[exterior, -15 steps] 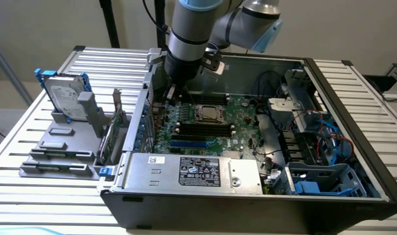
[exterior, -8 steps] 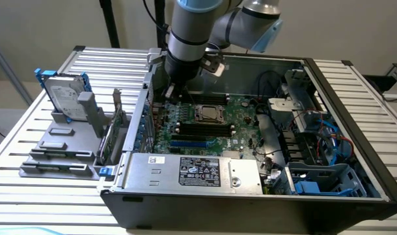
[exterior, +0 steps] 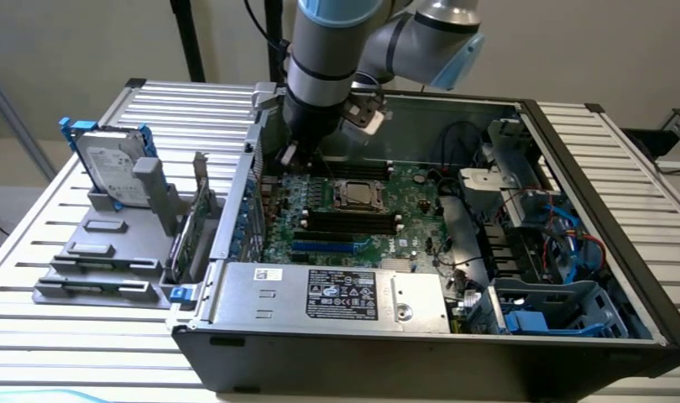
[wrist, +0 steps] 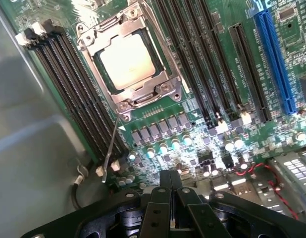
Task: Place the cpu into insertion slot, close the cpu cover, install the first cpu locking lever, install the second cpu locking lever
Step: 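Install the first cpu locking lever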
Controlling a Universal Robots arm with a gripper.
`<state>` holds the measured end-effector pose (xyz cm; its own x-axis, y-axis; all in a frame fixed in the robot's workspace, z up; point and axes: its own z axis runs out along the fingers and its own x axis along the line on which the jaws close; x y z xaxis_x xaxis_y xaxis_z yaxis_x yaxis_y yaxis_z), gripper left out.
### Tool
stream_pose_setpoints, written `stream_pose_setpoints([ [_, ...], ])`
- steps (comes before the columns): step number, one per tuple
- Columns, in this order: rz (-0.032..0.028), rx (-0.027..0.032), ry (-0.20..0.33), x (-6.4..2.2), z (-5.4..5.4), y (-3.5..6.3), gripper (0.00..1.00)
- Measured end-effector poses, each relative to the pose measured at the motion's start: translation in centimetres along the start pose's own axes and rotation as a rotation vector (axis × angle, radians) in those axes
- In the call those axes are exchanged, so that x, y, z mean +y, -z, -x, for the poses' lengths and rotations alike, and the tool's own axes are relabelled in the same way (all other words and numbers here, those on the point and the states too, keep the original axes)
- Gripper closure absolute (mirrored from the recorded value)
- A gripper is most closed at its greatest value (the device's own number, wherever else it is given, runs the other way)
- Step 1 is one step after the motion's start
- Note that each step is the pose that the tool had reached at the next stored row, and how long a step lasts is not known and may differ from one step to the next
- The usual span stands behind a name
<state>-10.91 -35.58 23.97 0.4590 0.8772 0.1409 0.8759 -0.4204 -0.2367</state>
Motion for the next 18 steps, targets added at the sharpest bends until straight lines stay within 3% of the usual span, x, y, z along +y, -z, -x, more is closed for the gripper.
stream_pose_setpoints([
  [6, -0.0227, 0.0644, -0.031, -0.04, 0.02, -0.01, 0.89],
  [8, -0.0267, 0.0829, -0.047, -0.05, 0.02, -0.01, 0.89],
  [11, -0.0253, 0.1003, -0.080, -0.05, 0.02, -0.01, 0.89],
  [18, -0.0146, 0.1350, -0.168, -0.05, 0.03, -0.01, 0.89],
])
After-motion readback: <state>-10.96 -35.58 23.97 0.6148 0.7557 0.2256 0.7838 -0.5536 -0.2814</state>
